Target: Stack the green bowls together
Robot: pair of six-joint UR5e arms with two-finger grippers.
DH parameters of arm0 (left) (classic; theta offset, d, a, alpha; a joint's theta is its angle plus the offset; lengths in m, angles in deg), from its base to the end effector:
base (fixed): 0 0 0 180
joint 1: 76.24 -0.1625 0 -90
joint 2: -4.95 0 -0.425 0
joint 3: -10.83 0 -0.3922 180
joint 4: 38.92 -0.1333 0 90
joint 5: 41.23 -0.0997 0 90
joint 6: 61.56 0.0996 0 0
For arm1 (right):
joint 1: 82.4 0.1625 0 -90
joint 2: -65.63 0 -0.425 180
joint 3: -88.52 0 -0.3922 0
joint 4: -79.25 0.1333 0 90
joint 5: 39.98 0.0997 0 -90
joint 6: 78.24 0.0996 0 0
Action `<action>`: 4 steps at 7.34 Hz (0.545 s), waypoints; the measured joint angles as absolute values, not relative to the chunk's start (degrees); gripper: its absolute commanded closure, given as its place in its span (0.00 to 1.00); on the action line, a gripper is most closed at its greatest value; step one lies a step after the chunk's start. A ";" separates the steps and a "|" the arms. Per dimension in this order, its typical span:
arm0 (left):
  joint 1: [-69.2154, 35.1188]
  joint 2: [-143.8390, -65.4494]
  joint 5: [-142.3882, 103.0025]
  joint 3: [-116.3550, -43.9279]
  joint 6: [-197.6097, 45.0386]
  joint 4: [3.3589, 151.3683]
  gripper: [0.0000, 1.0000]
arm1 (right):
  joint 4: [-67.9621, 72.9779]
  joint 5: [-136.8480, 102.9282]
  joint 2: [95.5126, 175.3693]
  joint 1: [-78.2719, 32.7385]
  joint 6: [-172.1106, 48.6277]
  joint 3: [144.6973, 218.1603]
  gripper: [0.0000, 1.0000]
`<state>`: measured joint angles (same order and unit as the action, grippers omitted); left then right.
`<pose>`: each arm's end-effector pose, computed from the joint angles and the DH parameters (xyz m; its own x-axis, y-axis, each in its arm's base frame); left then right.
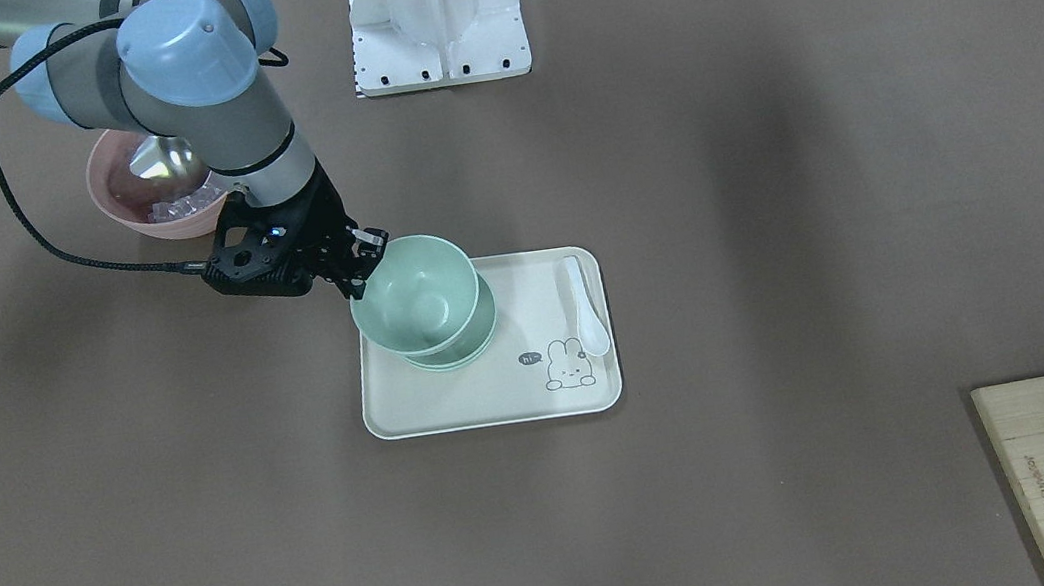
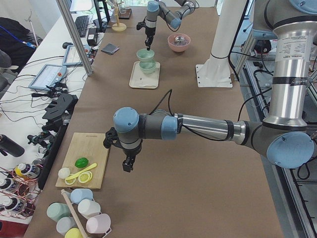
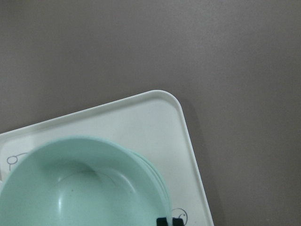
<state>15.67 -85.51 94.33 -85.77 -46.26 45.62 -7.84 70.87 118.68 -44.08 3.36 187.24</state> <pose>-0.0786 -0.4919 0.6062 0.6844 0.2603 -0.6810 -0.1527 0.9645 0.2153 -0.4613 -0.4893 0.2084 0.5675 0.2745 0.7762 -0.2903 0.9490 -0.1234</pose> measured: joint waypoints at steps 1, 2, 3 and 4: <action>15.68 -85.50 94.48 -85.78 -46.26 45.58 0.02 | -8.06 69.73 118.19 -45.08 3.61 186.54 1.00; 15.69 -85.49 94.53 -85.81 -46.26 45.56 0.02 | -8.51 68.69 117.77 -45.82 3.71 185.88 1.00; 15.69 -85.49 94.56 -85.82 -46.26 45.55 0.02 | -8.83 67.80 117.29 -46.28 3.72 185.02 1.00; 15.69 -85.49 94.56 -85.80 -46.26 45.55 0.02 | -8.93 67.30 117.04 -46.55 3.70 184.36 1.00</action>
